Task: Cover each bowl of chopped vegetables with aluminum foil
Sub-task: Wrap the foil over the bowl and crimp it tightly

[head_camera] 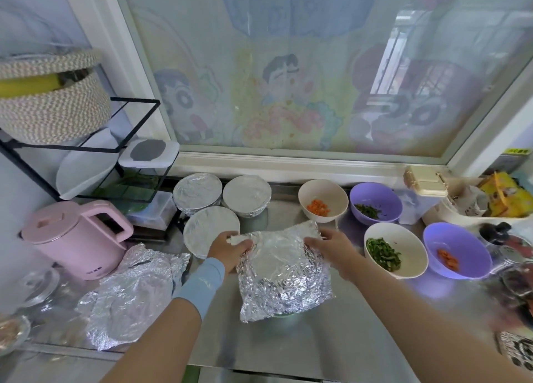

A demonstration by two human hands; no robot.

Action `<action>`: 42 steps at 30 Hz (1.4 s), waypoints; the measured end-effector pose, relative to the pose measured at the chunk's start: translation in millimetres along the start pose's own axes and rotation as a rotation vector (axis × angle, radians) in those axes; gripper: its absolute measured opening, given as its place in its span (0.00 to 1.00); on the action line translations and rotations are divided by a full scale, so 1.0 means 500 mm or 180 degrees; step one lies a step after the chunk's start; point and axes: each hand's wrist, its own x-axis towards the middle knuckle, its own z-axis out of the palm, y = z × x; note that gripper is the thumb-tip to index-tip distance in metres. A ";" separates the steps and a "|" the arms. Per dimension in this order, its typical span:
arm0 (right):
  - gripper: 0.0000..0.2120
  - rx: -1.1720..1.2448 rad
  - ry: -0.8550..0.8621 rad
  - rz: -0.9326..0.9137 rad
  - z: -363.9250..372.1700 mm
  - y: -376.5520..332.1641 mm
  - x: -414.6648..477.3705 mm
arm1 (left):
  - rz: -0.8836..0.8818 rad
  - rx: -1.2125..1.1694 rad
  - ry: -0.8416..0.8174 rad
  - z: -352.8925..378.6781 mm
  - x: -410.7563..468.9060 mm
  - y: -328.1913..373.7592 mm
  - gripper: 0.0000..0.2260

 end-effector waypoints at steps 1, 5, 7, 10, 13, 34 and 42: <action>0.16 -0.0115 0.0171 0.0039 0.010 0.013 0.000 | -0.0082 0.0196 -0.0001 0.009 0.006 -0.015 0.24; 0.21 -0.0410 0.0486 0.0116 0.060 0.068 0.005 | 0.0144 0.1187 0.0307 0.046 0.008 -0.055 0.22; 0.21 -0.0342 0.0515 0.0155 0.083 0.086 0.009 | 0.0790 0.1767 0.0608 0.065 0.004 -0.065 0.16; 0.21 -0.0499 0.0687 -0.0012 0.112 0.107 0.016 | 0.1657 0.2041 0.0120 0.105 -0.011 -0.076 0.16; 0.23 -0.1010 0.0838 -0.0147 0.131 0.120 0.018 | 0.1749 0.2857 -0.0445 0.134 0.003 -0.120 0.23; 0.23 -0.1565 0.0409 -0.0860 0.166 0.196 0.020 | 0.0988 0.1185 -0.0206 0.124 0.034 -0.185 0.14; 0.21 -0.1100 0.0397 -0.0728 0.165 0.190 0.012 | 0.1431 0.2174 0.0055 0.121 0.056 -0.158 0.22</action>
